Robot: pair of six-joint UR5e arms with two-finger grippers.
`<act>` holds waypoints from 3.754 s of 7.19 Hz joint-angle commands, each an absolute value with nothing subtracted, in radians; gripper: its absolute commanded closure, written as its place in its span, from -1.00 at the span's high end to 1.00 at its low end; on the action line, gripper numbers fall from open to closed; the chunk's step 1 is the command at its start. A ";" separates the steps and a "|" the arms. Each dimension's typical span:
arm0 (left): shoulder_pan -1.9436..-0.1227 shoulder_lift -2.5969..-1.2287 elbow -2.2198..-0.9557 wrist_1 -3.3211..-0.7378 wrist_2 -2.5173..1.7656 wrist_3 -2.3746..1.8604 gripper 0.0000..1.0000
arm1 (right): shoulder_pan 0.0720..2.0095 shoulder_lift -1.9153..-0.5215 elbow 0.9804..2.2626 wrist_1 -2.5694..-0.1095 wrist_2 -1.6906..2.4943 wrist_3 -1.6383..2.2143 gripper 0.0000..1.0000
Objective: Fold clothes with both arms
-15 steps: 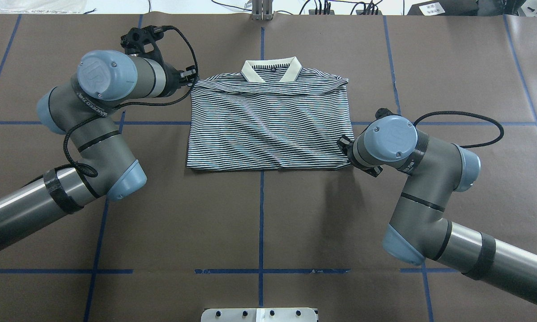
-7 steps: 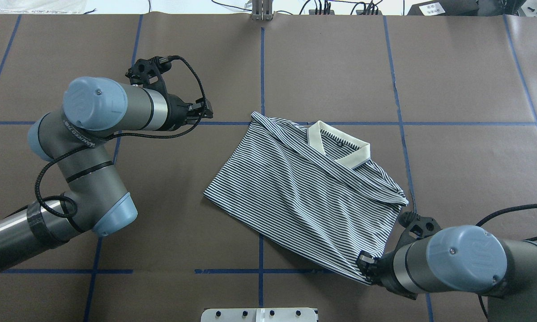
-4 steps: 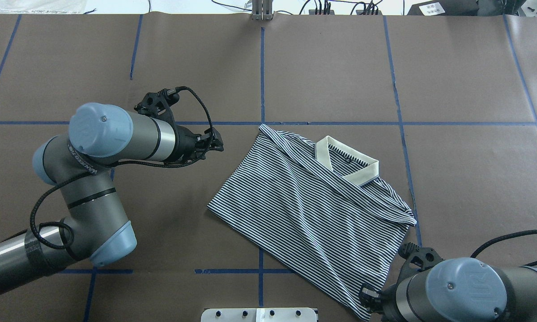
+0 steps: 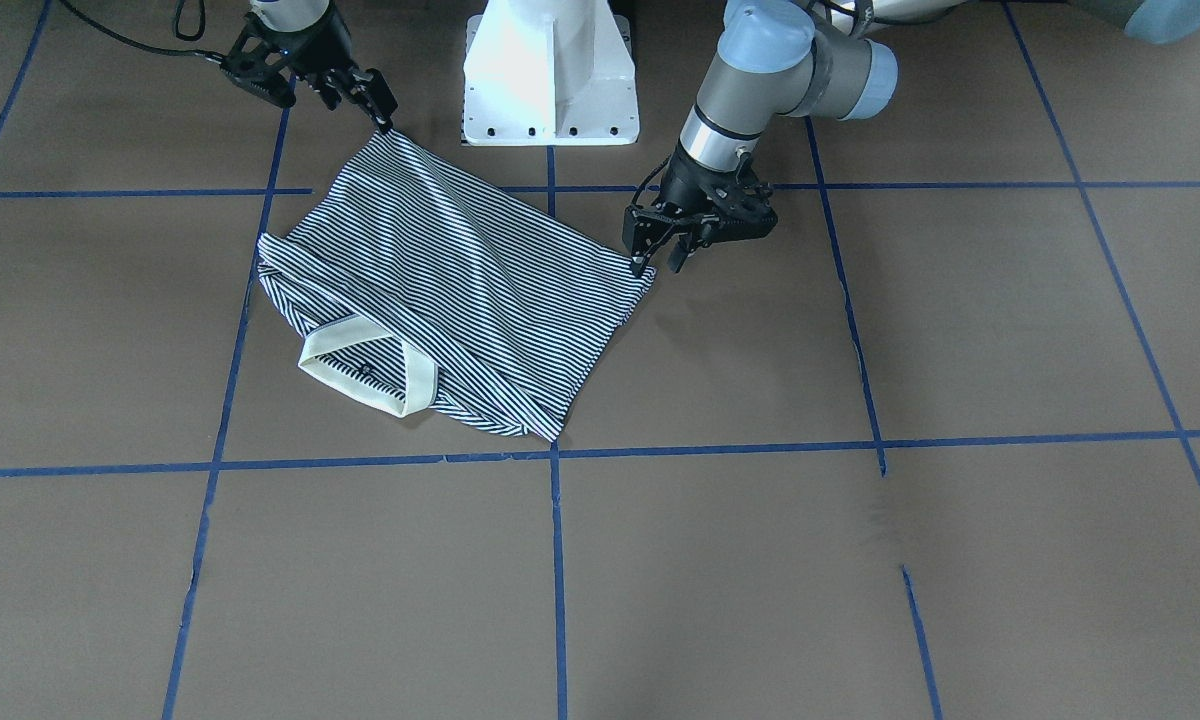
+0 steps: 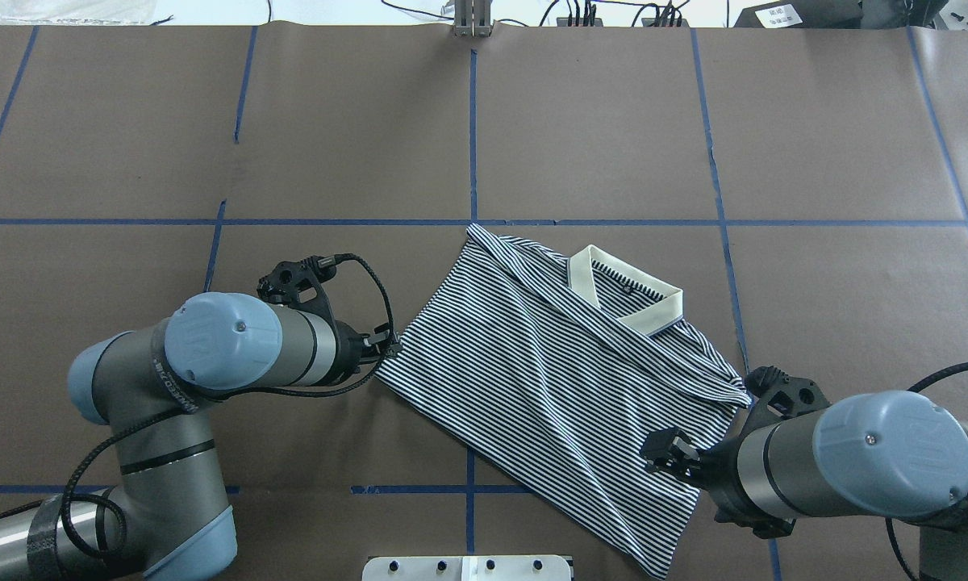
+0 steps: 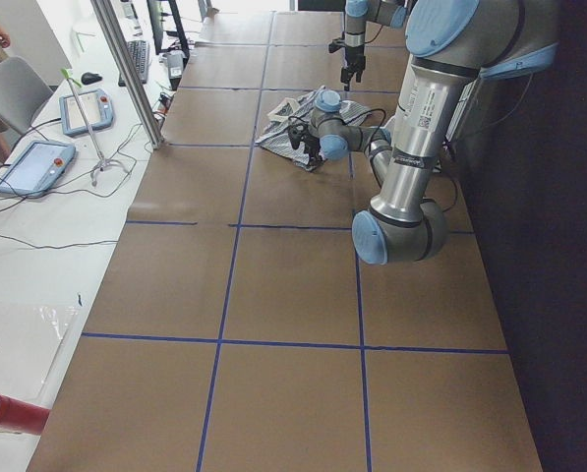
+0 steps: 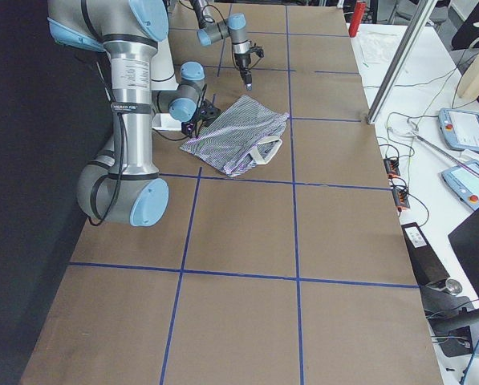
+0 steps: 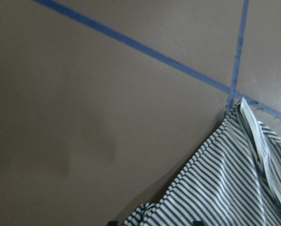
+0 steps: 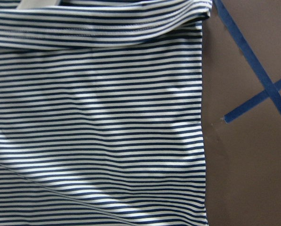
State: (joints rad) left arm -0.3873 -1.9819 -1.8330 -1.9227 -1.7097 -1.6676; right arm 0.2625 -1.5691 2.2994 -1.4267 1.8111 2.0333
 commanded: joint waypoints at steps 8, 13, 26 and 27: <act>-0.362 -2.025 -1.773 -1.905 -1.638 -1.654 -1.00 | 0.278 -1.578 2.284 -1.428 1.809 2.034 1.00; -0.639 -2.055 -1.616 -1.990 -1.641 -1.365 -1.00 | 0.296 -1.565 2.293 -1.428 1.812 2.034 1.00; -0.772 -2.039 -1.555 -2.335 -1.852 -1.316 -0.06 | 0.342 -0.976 1.787 -1.595 1.789 1.473 1.00; -0.770 -2.037 -1.555 -2.335 -1.850 -1.318 -0.06 | 0.328 -0.938 1.761 -1.668 1.787 1.416 1.00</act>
State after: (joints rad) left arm -0.7711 -2.0400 -1.5543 -2.3348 -1.8507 -1.3165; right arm 0.3471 -0.9731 1.7978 -1.6114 1.7892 1.4820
